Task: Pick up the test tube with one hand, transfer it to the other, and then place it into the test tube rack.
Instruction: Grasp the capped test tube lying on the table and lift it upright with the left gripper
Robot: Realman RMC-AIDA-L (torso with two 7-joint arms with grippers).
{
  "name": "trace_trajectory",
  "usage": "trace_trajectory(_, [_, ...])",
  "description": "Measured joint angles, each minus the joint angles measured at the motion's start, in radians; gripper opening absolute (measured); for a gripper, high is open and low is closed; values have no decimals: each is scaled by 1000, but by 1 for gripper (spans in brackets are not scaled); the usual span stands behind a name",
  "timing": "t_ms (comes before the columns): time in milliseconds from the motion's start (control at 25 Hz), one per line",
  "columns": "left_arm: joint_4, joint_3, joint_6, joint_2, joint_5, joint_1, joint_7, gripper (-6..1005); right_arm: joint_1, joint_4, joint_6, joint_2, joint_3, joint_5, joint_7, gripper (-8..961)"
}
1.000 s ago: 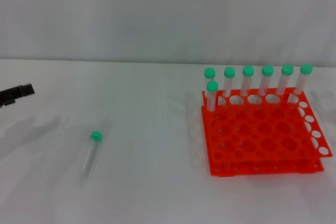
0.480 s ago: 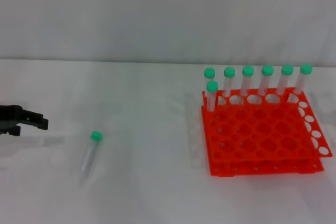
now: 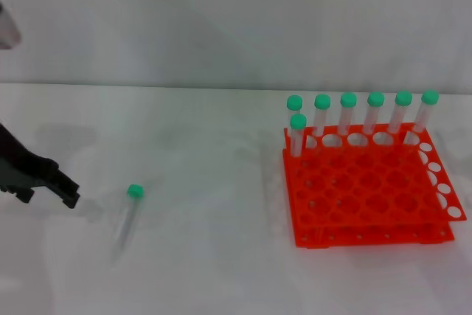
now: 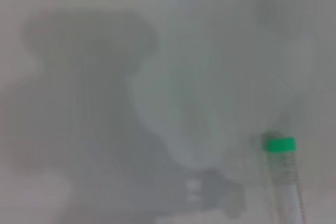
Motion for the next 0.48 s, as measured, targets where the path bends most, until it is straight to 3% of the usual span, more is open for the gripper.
trace_trajectory(40, [0, 0, 0, 0, 0, 0, 0, 859, 0, 0, 0, 0, 0, 0, 0, 869])
trace_trajectory(160, [-26, 29, 0, -30, 4, -37, -15, 859, 0, 0, 0, 0, 0, 0, 0, 869])
trace_trajectory(480, [-179, 24, 8, -37, 6, -68, -82, 859, 1, 0, 1, 0, 0, 0, 3, 869])
